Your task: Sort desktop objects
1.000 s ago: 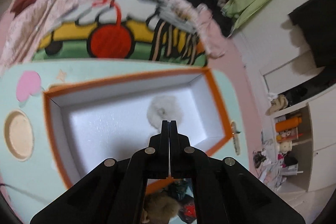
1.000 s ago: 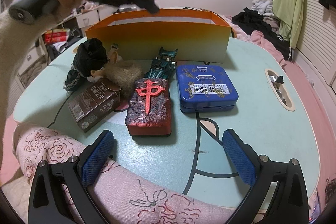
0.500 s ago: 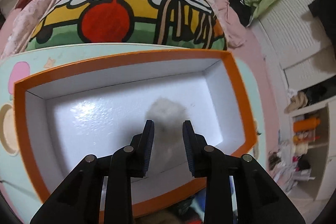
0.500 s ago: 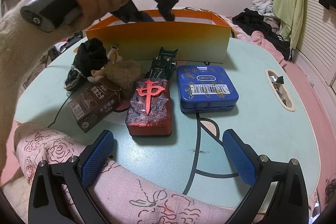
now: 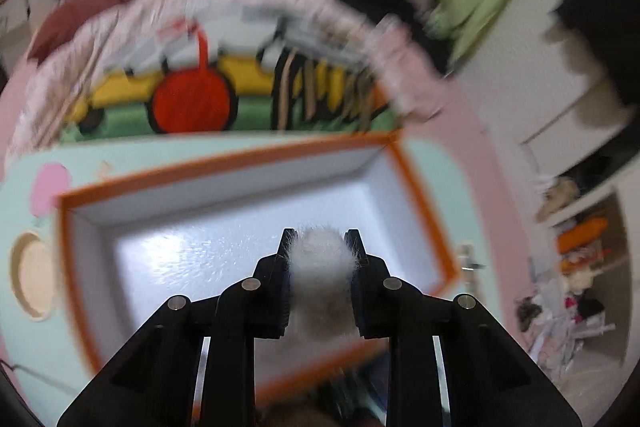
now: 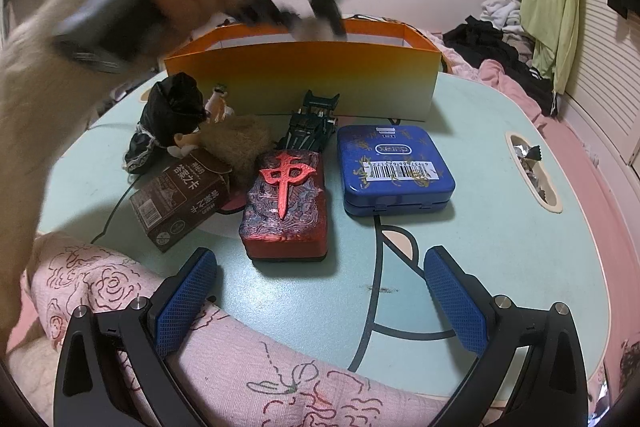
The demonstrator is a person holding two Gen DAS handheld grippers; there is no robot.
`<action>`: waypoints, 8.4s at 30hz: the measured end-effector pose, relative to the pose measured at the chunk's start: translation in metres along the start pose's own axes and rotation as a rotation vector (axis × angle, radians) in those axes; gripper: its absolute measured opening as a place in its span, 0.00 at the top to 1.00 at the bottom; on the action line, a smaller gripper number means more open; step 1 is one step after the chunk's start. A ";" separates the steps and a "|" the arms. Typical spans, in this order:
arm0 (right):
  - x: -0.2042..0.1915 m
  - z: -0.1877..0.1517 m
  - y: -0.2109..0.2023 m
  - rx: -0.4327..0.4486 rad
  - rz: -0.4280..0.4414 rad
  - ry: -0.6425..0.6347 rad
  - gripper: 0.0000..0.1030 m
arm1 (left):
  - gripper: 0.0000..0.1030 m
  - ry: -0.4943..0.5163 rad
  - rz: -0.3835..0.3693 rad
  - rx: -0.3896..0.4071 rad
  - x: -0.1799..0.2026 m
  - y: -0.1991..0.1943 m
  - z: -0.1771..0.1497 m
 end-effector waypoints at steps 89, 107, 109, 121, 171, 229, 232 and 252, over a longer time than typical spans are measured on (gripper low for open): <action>-0.008 0.179 0.057 -0.300 0.254 -0.077 0.56 | 0.01 0.288 0.264 0.205 -0.031 -0.051 -0.220; 0.025 -0.001 -0.002 -0.062 0.098 -0.042 0.12 | 0.01 0.285 0.267 0.205 -0.032 -0.050 -0.221; 0.029 -0.010 0.007 0.023 0.032 0.018 0.00 | 0.01 0.284 0.269 0.207 -0.032 -0.050 -0.221; 0.032 -0.018 0.014 0.048 0.032 0.011 0.00 | 0.01 0.246 0.276 0.277 -0.034 -0.072 -0.213; -0.082 0.236 0.130 -0.565 0.328 0.005 0.40 | 0.00 0.183 0.362 0.279 -0.057 -0.066 -0.220; 0.036 0.024 -0.034 0.028 -0.008 -0.005 0.34 | 0.00 0.191 0.354 0.288 -0.063 -0.064 -0.219; 0.030 0.005 -0.015 -0.012 0.018 0.013 0.34 | 0.00 0.191 0.355 0.288 -0.062 -0.064 -0.219; 0.038 -0.005 -0.006 0.072 -0.065 0.082 0.03 | 0.00 0.194 0.355 0.290 -0.063 -0.066 -0.219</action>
Point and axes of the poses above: each gripper's, at about its wrist camera, not at the fingertips, and y roughly the way its jaws point, x to its right, z to its top, the point moved 1 cm from there along y, roughly the way its jaws point, and after that the axes turned 9 degrees about -z, right-handed, at the moved point
